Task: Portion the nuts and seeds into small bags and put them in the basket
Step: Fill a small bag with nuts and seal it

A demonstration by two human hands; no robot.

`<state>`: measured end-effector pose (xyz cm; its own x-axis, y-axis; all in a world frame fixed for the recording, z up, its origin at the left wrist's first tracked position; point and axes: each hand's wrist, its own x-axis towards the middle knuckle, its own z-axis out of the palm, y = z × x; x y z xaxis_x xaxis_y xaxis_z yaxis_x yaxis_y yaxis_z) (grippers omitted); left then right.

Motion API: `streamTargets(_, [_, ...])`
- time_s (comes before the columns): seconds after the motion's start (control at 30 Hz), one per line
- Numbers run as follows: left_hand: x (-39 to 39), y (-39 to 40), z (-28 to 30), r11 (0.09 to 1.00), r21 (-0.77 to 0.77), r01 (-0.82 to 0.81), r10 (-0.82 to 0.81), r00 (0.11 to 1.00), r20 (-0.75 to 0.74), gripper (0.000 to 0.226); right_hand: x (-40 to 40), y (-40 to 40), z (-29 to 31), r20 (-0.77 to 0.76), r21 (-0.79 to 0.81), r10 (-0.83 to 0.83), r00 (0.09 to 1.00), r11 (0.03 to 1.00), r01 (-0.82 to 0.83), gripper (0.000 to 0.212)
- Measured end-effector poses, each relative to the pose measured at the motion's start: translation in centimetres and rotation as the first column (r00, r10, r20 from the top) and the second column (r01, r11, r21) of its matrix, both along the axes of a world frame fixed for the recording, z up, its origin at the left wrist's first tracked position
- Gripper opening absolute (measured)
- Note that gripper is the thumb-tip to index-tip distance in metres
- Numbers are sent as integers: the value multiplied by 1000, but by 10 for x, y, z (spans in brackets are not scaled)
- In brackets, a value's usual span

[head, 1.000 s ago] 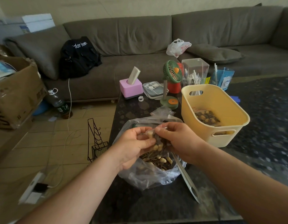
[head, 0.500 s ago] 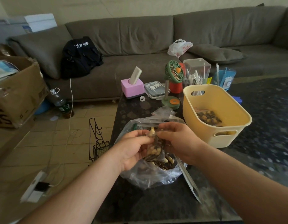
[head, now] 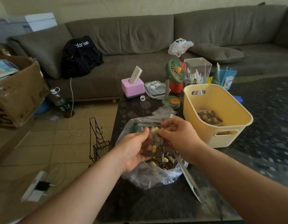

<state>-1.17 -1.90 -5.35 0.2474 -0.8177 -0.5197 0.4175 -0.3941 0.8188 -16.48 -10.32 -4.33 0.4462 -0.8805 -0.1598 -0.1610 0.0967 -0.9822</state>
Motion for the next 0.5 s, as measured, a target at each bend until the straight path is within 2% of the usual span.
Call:
streamTargets(0.13, [-2, 3, 3, 996, -13, 83, -83, 996, -30, 59, -1, -1, -2, -13, -73, -13, 1000, 997, 12, 21])
streamTargets(0.27, [-5, 6, 2, 991, -54, 126, -127, 992, -21, 42, -4, -1, -5, -88, -188, -16, 996, 982, -1, 18])
streamTargets(0.37, [-4, 3, 1, 996, -69, 63, -64, 998, -3, 34, -4, -4, -8, -124, -248, -48, 991, 969, 16, 15])
streamTargets(0.5, [-3, -1, 0, 998, -53, -46, 46, 999, 1, 23, -3, -2, -8, -106, -224, -48, 993, 974, 23, 14])
